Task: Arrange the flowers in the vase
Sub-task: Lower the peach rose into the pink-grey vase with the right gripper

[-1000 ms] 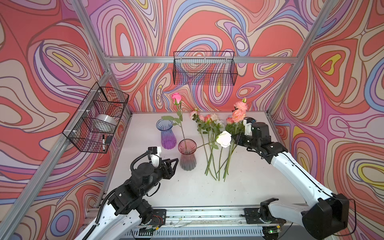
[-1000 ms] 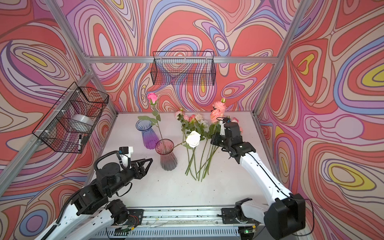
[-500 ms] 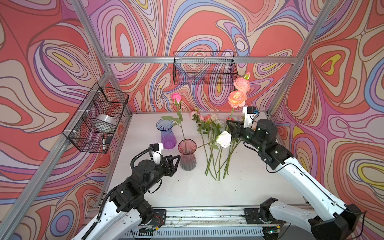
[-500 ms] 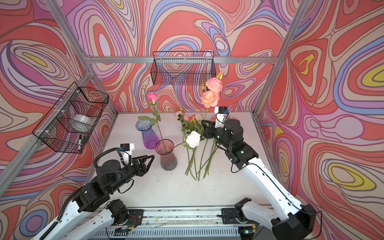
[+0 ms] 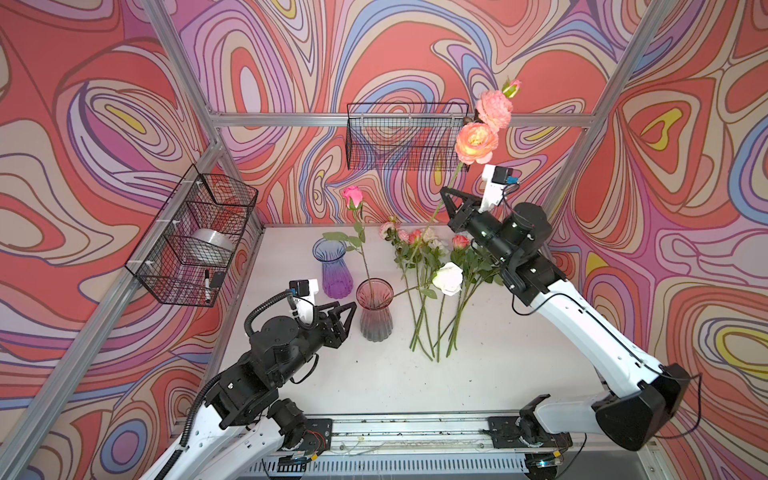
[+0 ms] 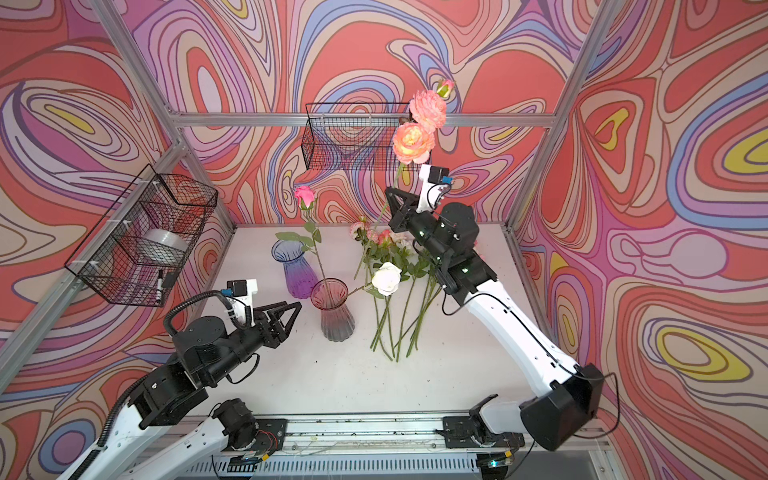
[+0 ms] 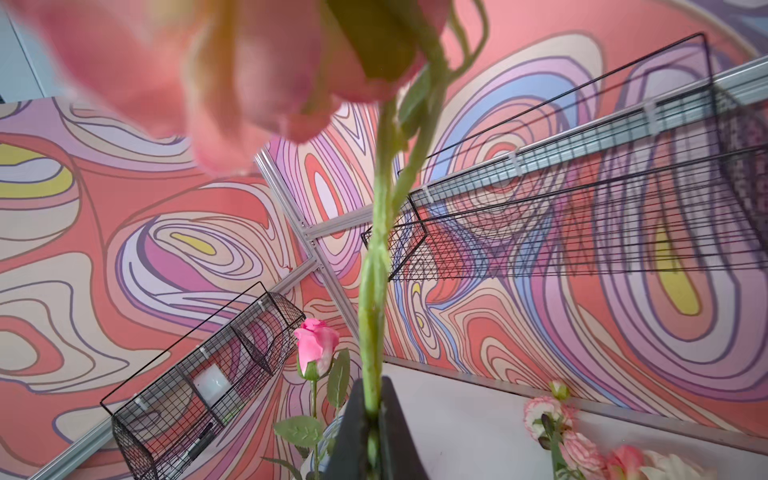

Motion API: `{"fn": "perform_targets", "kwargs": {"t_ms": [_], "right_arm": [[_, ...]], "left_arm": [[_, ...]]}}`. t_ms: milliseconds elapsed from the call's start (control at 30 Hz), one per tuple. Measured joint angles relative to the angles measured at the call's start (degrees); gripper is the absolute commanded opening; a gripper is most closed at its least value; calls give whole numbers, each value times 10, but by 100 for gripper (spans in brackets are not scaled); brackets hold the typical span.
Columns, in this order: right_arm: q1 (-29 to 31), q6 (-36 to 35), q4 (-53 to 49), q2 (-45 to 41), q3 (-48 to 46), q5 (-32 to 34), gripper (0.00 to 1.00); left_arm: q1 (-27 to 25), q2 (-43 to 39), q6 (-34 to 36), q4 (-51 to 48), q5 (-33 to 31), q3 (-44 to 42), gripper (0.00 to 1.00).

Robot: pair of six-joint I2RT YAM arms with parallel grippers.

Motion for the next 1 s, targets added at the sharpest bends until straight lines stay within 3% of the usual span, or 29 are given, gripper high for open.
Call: {"fn": "perform_targets", "kwargs": {"t_ms": [167, 333, 667, 1000], "right_arm": [[40, -9, 3, 62, 29, -9, 0], [76, -29, -3, 73, 17, -16, 0], [87, -71, -27, 72, -31, -61, 22], [94, -94, -75, 73, -25, -125, 31]], "left_arm": [[0, -2, 3, -6, -3, 0, 54], [0, -20, 3, -12, -12, 0, 55], [0, -28, 8, -12, -17, -8, 56], [0, -22, 9, -12, -17, -10, 56]]}}
